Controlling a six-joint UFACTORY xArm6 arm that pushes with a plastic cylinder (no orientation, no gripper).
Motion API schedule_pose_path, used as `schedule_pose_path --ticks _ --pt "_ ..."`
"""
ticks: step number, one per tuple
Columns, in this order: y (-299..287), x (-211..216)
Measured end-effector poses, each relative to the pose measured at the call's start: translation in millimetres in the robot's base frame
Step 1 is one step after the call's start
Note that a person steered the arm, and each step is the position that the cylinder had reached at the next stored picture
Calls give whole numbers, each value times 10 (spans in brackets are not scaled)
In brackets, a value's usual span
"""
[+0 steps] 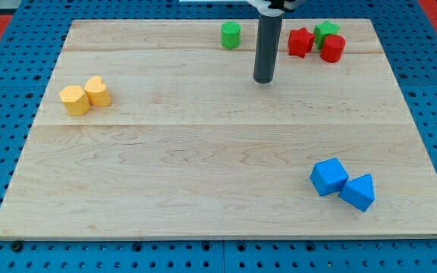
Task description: Move the green star and red blocks towards the center
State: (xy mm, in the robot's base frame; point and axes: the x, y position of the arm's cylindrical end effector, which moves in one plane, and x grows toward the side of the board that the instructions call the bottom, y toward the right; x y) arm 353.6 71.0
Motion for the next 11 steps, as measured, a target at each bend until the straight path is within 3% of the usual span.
schedule_pose_path --ticks 1,3,6,9,11 --pt "250 358" --pt "1591 345" --pt "2350 -861" --pt "2616 -1122" --pt "2616 -1624"
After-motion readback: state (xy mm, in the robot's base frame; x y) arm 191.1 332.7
